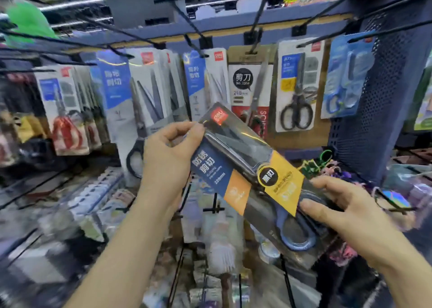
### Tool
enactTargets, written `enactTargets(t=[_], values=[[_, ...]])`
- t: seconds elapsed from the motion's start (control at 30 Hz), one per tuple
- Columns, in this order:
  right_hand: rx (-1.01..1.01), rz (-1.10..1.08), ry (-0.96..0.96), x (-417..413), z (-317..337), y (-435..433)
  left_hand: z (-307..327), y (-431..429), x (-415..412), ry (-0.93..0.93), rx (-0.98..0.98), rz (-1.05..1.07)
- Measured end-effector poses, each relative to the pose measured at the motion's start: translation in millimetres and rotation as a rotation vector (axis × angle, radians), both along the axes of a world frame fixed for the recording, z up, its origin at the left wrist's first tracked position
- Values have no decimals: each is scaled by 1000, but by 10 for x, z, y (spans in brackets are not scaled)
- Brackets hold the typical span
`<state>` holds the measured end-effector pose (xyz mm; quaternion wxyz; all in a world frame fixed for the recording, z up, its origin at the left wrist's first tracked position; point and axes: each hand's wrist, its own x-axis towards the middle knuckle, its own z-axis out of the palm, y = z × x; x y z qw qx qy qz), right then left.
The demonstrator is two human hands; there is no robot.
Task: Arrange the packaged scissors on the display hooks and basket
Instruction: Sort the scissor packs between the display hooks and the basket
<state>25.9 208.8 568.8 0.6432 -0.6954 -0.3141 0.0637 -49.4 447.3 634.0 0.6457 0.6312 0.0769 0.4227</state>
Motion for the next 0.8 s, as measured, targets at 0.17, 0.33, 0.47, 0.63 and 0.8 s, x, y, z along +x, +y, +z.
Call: enactTargets(t=[0.17, 0.33, 0.47, 0.63, 0.8], values=[[-95, 273, 176, -278, -93, 644, -146, 520, -522, 18, -77, 173], [43, 515, 261, -630, -179, 1338, -219, 1251, -1030, 49, -119, 336], [248, 579, 395, -964, -106, 1853, -295, 1957, -1410, 135, -51, 387], [97, 530, 363, -1373, -124, 2647, -112, 2905, -1733, 122, -5, 341], [4, 420, 258, -1757, -78, 3537, 475, 3428, -1866, 5, 226, 318]])
